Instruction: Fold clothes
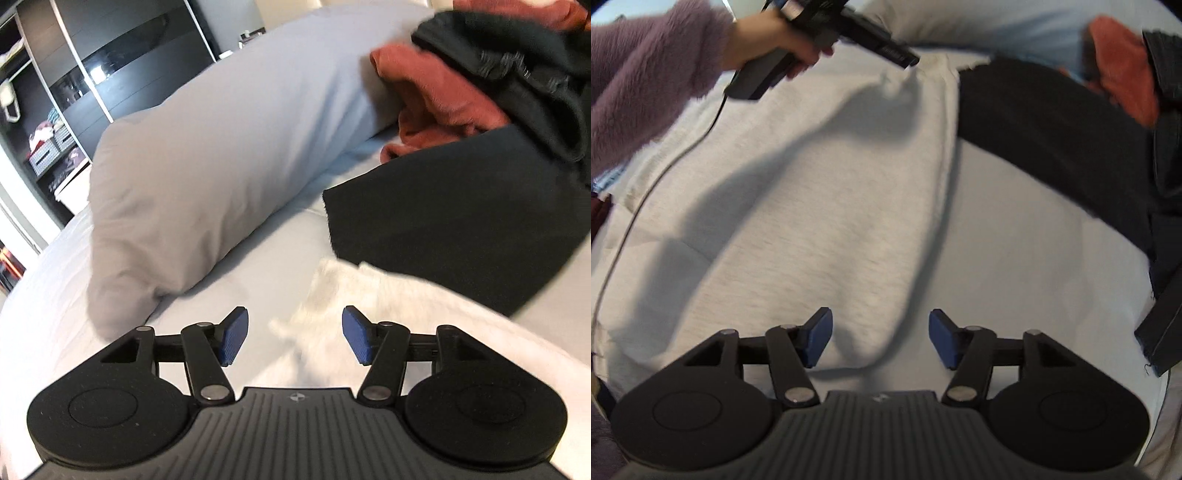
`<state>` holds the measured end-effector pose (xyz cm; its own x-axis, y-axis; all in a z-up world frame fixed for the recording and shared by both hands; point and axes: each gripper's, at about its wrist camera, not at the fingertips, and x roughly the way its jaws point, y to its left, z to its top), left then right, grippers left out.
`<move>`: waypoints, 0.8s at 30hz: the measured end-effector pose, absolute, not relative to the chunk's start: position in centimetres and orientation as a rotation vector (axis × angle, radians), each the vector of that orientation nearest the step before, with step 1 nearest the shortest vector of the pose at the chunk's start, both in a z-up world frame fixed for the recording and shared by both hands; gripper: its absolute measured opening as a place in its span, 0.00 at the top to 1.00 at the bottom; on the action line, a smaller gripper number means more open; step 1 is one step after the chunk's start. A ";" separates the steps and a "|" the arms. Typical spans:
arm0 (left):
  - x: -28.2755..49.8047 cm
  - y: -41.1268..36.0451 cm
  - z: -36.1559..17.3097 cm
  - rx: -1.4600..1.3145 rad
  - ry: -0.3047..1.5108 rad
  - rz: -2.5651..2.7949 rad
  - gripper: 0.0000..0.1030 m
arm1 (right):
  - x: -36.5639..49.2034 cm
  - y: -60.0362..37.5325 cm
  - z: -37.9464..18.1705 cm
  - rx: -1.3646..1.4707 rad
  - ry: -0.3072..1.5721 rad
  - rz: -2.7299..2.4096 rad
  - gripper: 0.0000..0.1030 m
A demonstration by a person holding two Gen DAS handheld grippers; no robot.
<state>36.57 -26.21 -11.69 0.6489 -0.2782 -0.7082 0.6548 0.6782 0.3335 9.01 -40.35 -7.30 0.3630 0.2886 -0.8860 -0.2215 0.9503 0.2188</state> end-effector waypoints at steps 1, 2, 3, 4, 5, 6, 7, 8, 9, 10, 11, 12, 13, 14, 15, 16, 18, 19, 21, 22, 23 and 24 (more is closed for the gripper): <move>35.5 -25.2 -10.8 0.610 0.665 -0.571 0.47 | 8.6 -39.8 -6.8 0.073 1.139 0.344 0.51; 34.5 -24.1 -10.0 0.599 0.663 -0.573 0.47 | 8.1 -39.0 -6.5 0.081 1.129 0.362 0.60; 33.3 -22.8 -9.2 0.587 0.669 -0.578 0.47 | 7.7 -38.1 -6.3 0.091 1.125 0.384 0.61; 32.0 -21.3 -8.4 0.572 0.679 -0.589 0.48 | 7.2 -37.2 -6.2 0.101 1.121 0.405 0.61; 30.7 -19.8 -7.7 0.560 0.691 -0.606 0.48 | 6.8 -36.3 -6.0 0.111 1.116 0.427 0.61; 29.3 -18.4 -7.1 0.548 0.702 -0.623 0.48 | 6.4 -35.4 -5.9 0.121 1.111 0.448 0.61; 27.8 -17.0 -6.5 0.539 0.710 -0.639 0.48 | 5.9 -34.4 -5.9 0.119 1.111 0.468 0.61; 26.2 -15.9 -6.0 0.537 0.720 -0.652 0.48 | 5.4 -33.3 -6.2 0.104 1.119 0.483 0.61; 24.5 -14.7 -5.7 0.533 0.732 -0.664 0.48 | 5.0 -32.2 -6.5 0.087 1.131 0.497 0.61; 22.9 -13.7 -5.5 0.526 0.743 -0.673 0.48 | 4.5 -31.4 -6.9 0.076 1.144 0.504 0.61; 21.3 -12.8 -5.3 0.518 0.755 -0.682 0.48 | 4.0 -30.7 -7.3 0.070 1.157 0.505 0.61; 19.8 -12.0 -5.1 0.509 0.768 -0.693 0.48 | 3.5 -30.0 -7.7 0.064 1.170 0.506 0.61; 18.2 -11.3 -4.9 0.501 0.780 -0.706 0.48 | 3.0 -29.4 -8.2 0.058 1.186 0.507 0.61; 16.8 -10.7 -4.8 0.494 0.792 -0.722 0.48 | 2.5 -28.7 -8.7 0.052 1.202 0.507 0.60; 15.3 -10.2 -4.8 0.486 0.803 -0.740 0.48 | 2.0 -28.1 -9.2 0.044 1.221 0.509 0.60; 14.0 -10.0 -5.0 0.476 0.813 -0.761 0.48 | 1.4 -27.6 -9.7 0.029 1.239 0.511 0.60; 11.4 -9.6 -5.4 0.461 0.830 -0.802 0.48 | 0.3 -26.7 -10.6 -0.013 1.271 0.514 0.58; 10.1 -9.8 -5.9 0.466 0.828 -0.819 0.48 | -0.1 -26.3 -10.8 -0.030 1.278 0.514 0.57; 7.6 -10.1 -6.9 0.476 0.825 -0.850 0.48 | -0.8 -26.0 -11.0 -0.058 1.278 0.510 0.56; 6.8 -10.4 -7.4 0.476 0.825 -0.854 0.47 | -1.1 -25.9 -10.9 -0.063 1.275 0.507 0.55; 6.0 -10.7 -7.8 0.477 0.823 -0.859 0.47 | -1.3 -25.9 -10.8 -0.060 1.270 0.503 0.54; 5.4 -11.1 -8.2 0.481 0.815 -0.868 0.47 | -1.5 -25.9 -10.7 -0.056 1.265 0.498 0.52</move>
